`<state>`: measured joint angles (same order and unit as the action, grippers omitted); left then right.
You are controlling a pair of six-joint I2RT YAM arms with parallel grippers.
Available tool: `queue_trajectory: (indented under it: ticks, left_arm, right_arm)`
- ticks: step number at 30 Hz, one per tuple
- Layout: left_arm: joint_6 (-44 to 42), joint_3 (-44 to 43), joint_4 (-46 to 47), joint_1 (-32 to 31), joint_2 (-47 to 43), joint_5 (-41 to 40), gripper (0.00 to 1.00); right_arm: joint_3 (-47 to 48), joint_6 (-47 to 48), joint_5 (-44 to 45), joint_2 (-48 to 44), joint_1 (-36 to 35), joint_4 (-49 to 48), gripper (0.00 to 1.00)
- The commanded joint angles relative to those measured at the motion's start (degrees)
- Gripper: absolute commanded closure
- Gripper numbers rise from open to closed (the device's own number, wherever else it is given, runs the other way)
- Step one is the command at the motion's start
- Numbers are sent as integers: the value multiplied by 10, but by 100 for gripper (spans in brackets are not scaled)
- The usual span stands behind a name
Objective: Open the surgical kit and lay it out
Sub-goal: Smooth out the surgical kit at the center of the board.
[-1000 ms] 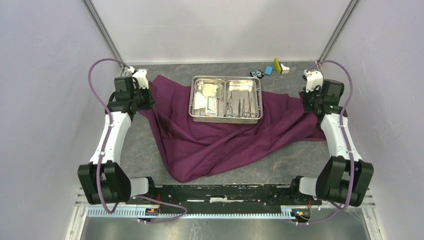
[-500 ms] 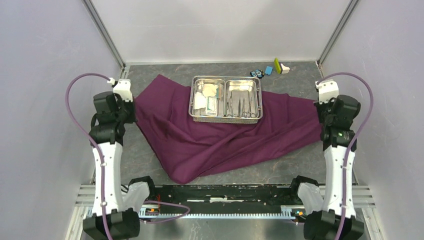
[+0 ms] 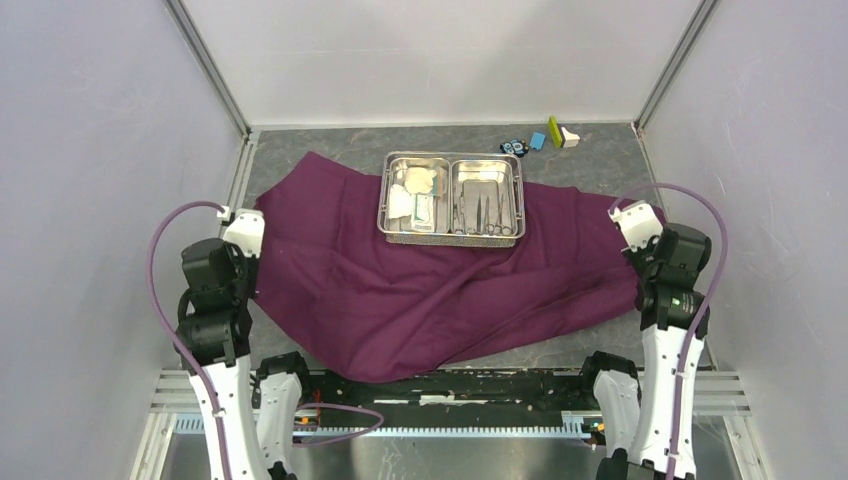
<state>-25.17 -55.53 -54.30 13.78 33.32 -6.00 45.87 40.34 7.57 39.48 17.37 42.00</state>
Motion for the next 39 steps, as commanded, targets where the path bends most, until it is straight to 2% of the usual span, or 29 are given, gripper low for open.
queue_trajectory:
  ticks: [1, 8, 13, 24, 34, 39]
  left_arm:
    - [-67, -11, -52, 4, -27, -34, 98]
    - [-113, -39, -132, 4, -55, -48, 98]
    - [-140, -22, -132, 4, -74, -86, 98]
    - [-165, 7, -126, 4, -70, -104, 98]
    - [-185, -21, -154, 3, -56, -101, 98]
    - [-193, -26, -176, 4, -50, -92, 94]
  right_arm:
    - [1, 59, 34, -30, 2, 48, 100]
    - [13, 93, 81, -58, 2, 89, 100]
    - [14, 108, 102, -72, 2, 121, 100]
    - [27, 124, 122, -92, 2, 187, 100]
    - [35, 142, 151, -102, 1, 247, 100]
    - [5, 151, 172, -110, 2, 269, 91]
